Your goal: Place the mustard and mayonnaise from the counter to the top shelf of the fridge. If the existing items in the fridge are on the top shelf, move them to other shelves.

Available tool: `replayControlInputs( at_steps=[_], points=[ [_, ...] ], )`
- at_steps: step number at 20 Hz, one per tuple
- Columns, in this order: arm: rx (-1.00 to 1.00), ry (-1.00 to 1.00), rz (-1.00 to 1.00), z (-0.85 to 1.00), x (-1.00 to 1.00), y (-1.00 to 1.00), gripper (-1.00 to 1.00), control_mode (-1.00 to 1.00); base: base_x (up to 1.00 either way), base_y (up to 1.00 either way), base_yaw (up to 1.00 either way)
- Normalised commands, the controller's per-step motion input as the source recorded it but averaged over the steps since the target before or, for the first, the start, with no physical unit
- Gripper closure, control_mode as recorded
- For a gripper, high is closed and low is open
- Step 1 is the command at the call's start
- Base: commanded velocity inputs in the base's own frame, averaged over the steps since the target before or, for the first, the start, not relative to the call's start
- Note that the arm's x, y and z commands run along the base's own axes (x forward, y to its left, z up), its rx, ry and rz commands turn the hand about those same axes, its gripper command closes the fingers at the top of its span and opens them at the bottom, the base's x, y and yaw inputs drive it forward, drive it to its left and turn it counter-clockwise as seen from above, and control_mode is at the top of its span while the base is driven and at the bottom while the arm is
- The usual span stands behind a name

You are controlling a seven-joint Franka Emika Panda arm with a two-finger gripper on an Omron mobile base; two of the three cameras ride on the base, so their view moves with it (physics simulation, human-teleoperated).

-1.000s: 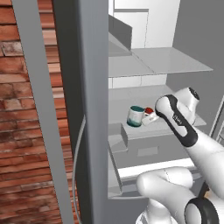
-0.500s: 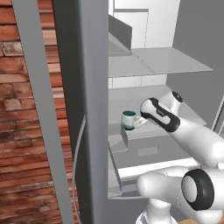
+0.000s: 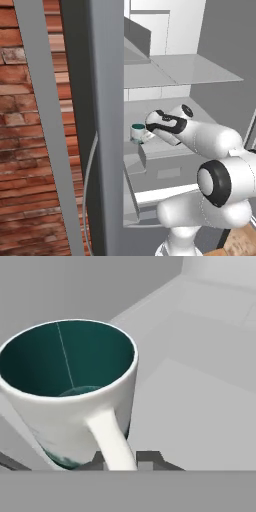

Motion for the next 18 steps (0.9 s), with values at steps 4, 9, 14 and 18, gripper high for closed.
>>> replayControlInputs(
  at_steps=[4,9,14,18],
  points=[
    [0.00,-0.04,-0.10,-0.03,0.62,0.09,-1.00,-1.00,0.00,0.00,0.00],
    [0.00,-0.01,-0.07,0.00,0.31,0.01,-1.00,-1.00,0.00,0.00,0.00],
    [0.00,-0.01,-0.06,0.12,0.01,0.00,-1.00,-1.00,0.00,0.00,0.00],
    [0.07,-0.11,-0.05,0.42,-0.17,-0.08,-1.00,-1.00,0.00,0.00,0.00]
  ],
)
